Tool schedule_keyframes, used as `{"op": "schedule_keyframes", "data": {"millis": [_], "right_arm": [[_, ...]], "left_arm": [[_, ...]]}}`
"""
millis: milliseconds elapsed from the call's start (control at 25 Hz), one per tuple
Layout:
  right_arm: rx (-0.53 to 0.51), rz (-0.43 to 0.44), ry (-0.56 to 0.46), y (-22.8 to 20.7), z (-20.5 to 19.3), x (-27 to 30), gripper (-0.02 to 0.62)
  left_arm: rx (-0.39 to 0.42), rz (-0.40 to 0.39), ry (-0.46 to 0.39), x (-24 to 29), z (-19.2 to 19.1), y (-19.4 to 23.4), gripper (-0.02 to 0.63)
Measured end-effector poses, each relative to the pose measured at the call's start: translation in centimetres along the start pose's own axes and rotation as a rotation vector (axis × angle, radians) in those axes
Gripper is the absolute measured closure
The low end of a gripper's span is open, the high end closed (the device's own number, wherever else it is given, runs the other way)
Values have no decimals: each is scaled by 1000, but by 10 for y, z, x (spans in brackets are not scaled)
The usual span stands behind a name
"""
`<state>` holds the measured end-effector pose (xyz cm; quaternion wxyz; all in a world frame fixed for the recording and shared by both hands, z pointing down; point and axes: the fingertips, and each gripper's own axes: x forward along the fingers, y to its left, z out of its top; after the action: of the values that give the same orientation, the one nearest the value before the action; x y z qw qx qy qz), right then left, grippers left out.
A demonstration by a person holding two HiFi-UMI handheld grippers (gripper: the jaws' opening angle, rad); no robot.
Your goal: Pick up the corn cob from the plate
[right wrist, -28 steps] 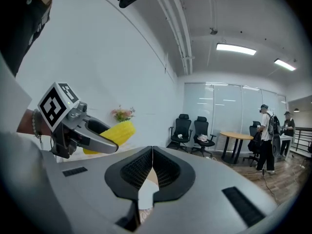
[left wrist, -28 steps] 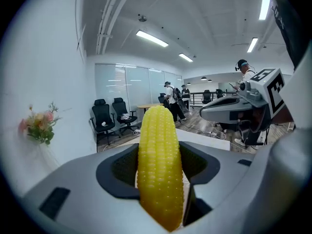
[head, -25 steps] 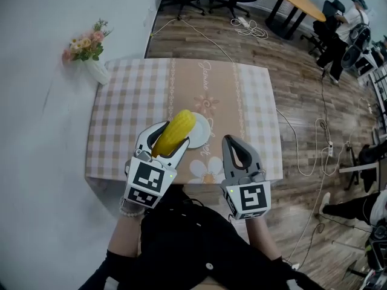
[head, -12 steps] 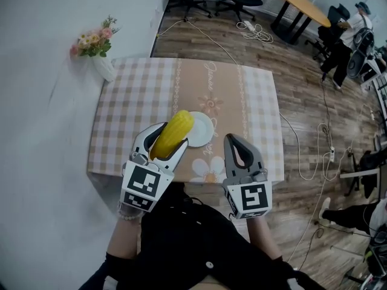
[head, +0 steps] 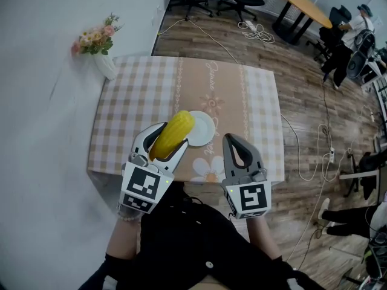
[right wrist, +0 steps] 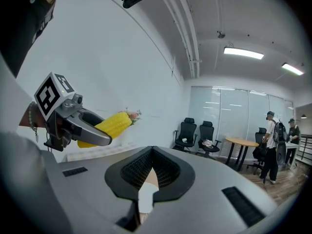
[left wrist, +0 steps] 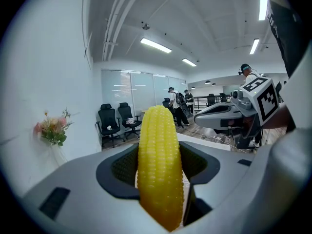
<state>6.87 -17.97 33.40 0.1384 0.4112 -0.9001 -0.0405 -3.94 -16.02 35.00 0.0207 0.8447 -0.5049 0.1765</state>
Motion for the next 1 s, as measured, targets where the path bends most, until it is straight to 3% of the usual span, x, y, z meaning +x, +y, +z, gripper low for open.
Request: {"op": "schedule_keyframes", "data": {"millis": [1000], "right_arm": [[-14, 40, 2, 14, 0, 7, 555]], "left_arm": [[8, -20, 3, -5, -3, -3, 351]]}}
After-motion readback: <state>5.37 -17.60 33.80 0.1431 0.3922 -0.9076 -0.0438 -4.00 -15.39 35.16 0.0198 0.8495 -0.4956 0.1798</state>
